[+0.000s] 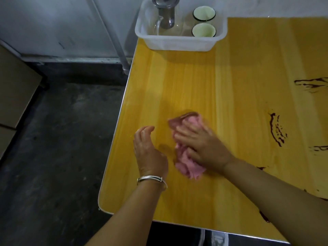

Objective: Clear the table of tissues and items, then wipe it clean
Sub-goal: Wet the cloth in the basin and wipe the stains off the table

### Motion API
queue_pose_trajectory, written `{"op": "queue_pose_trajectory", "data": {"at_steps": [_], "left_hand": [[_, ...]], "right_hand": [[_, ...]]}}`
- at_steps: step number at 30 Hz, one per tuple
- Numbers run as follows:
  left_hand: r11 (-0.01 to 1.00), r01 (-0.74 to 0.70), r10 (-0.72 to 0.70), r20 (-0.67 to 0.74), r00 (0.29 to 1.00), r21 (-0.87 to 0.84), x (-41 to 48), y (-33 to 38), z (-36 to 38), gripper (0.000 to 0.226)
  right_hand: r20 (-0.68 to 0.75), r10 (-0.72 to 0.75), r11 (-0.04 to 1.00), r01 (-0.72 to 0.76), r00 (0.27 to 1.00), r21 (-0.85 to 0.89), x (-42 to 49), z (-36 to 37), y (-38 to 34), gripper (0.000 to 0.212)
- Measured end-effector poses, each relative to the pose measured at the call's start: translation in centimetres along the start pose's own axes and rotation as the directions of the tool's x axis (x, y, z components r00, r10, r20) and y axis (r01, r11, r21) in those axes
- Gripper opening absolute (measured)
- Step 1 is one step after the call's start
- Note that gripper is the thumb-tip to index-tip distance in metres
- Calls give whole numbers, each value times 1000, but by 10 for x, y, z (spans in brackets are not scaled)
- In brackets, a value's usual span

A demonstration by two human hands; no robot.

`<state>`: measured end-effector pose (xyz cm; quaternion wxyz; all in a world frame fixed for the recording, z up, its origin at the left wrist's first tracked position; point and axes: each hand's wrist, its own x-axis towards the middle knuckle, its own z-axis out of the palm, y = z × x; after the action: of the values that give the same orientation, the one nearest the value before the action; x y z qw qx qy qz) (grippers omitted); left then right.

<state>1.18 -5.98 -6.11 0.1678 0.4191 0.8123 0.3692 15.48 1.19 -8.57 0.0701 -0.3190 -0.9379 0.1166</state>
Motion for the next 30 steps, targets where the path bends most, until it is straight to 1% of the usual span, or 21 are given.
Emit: {"op": "queue_pose_trajectory", "data": {"at_steps": [1, 2, 3, 4, 5, 6, 9, 10, 12, 13, 15, 16, 19, 20, 21, 22, 23, 25, 27, 29, 30], "left_hand": [[1000, 10, -10, 13, 1000, 7, -1, 2, -1, 66], [1000, 8, -8, 30, 1000, 11, -3, 3, -2, 66], [1000, -2, 2, 50, 999, 10, -6, 4, -3, 65], [1000, -14, 14, 70, 997, -4, -8, 5, -3, 63], [1000, -21, 22, 82, 996, -23, -9, 5, -3, 58], [999, -25, 29, 89, 996, -40, -11, 6, -3, 54], [997, -47, 53, 112, 992, -61, -16, 9, -7, 50], [997, -49, 56, 131, 990, -57, -17, 9, -9, 52], [996, -71, 77, 166, 983, -45, -18, 5, -13, 58], [995, -88, 94, 189, 978, -40, -19, 1, -17, 59], [993, -112, 116, 232, 966, -33, -18, -8, -24, 61], [992, -119, 123, 245, 962, -30, -18, -13, -28, 61], [990, -137, 138, 274, 952, -20, -15, -23, -42, 57], [989, -145, 148, 275, 950, -34, -13, -24, -46, 53], [986, -159, 168, 263, 950, -56, -11, -27, -51, 48], [980, -181, 195, 234, 953, -81, -8, -30, -55, 42], [975, -201, 217, 201, 955, -95, -4, -32, -59, 37], [977, -197, 209, 177, 962, -84, 3, -38, -67, 30], [981, -174, 186, 184, 965, -82, 9, -39, -72, 32], [981, -175, 187, 199, 962, -80, 9, -38, -76, 40], [982, -173, 184, 208, 961, -69, 8, -37, -76, 43]], "right_hand": [[-26, 191, 981, -191, 981, 24, -2, -4, 5, 57], [-47, 385, 922, -382, 922, 56, -2, -7, 6, 61], [-51, 522, 852, -519, 851, 71, 1, -5, 3, 63], [-44, 598, 801, -595, 800, 68, 4, -3, -5, 65], [-60, 608, 794, -607, 791, 40, 8, 1, -17, 66], [-95, 561, 826, -563, 822, 4, 8, 5, -30, 64], [-102, 269, 963, -270, 958, 3, -17, 21, -68, 48], [-84, 194, 981, -193, 977, 17, -31, 22, -75, 45], [-73, 112, 994, -113, 991, 2, -53, 19, -74, 44], [-93, 116, 992, -120, 989, -38, -60, 19, -72, 45], [-148, 254, 962, -266, 956, -67, -62, 21, -73, 48], [-180, 358, 927, -372, 916, -45, -58, 23, -76, 48], [-227, 631, 757, -653, 742, -29, -23, 32, -99, 47], [-198, 680, 714, -699, 706, -41, -9, 33, -106, 47], [-155, 698, 700, -712, 699, -56, 7, 33, -117, 47], [-128, 684, 715, -695, 718, -72, 19, 34, -127, 47], [-100, 637, 761, -644, 765, -76, 29, 37, -139, 48], [-106, 462, 880, -470, 881, -66, 34, 48, -167, 54], [-67, 264, 950, -272, 962, -154, 27, 56, -189, 59], [-7, 84, 970, -83, 996, -228, 17, 54, -189, 53], [-30, 25, 978, -30, 999, -208, 15, 54, -182, 47]]}}
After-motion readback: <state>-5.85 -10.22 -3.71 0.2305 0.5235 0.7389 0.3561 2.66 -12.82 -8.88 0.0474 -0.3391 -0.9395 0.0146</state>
